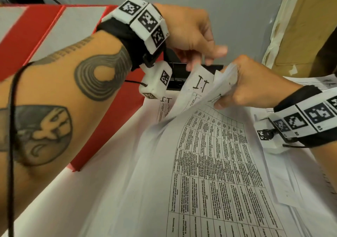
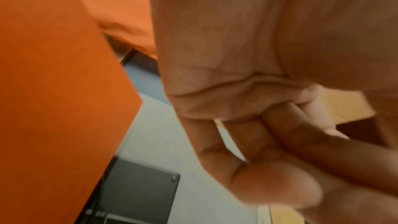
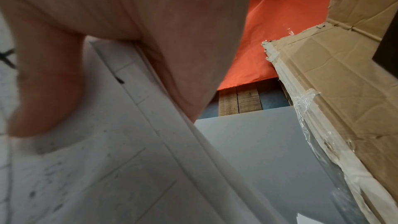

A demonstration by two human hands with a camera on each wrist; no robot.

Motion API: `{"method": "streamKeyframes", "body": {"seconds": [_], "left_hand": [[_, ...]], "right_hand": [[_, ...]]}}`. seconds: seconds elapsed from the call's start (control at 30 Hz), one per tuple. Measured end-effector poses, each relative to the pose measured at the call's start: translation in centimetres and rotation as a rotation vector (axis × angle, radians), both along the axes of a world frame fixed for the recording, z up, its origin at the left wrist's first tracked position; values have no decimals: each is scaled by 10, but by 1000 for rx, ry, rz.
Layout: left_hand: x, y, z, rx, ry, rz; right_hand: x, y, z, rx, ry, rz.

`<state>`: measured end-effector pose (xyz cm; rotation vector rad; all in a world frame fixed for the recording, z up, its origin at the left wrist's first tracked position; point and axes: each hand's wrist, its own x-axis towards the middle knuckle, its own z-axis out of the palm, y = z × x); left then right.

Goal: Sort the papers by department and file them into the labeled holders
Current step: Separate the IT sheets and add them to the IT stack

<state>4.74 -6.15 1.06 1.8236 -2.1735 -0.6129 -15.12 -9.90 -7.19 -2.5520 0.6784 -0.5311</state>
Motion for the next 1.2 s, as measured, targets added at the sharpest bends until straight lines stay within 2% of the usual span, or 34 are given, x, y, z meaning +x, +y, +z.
{"method": "streamKeyframes", "body": {"seconds": [0.03,0.07,0.1,0.2,0.3,0.37,0.47,0.6,0.77,0.9,1.0,1.1,1.2], "left_hand": [[5,-6,-5,-22,71,59],[11,-12,-12,-41,57,112],[16,-19,-20,-51,-61,140],[31,-44,-57,86,-630,175],[41,-64,-93,230,-960,217],[50,-78,-107,246,-1089,227],[49,-87,-110,232,-1133,198],[28,-60,-92,169,-1159,160],[14,-49,-74,84,-1083,218],[11,-26,-46,-39,-1099,282],[4,-15,-22,-18,-927,244],[0,-2,0,80,-616,111],[1,10,6,132,-322,-8]], "right_hand": [[0,1,1,7,4,8],[0,2,1,6,3,16],[0,2,1,-2,-7,17],[-2,3,3,10,-33,-11],[-3,3,4,-1,3,5],[-2,2,4,-20,50,17],[-3,0,2,3,44,27],[-4,-1,2,23,44,47],[-3,1,2,40,50,48],[-2,-1,1,32,72,58],[1,0,1,51,9,66],[5,5,3,-4,-45,72],[2,0,1,-19,-49,62]]}}
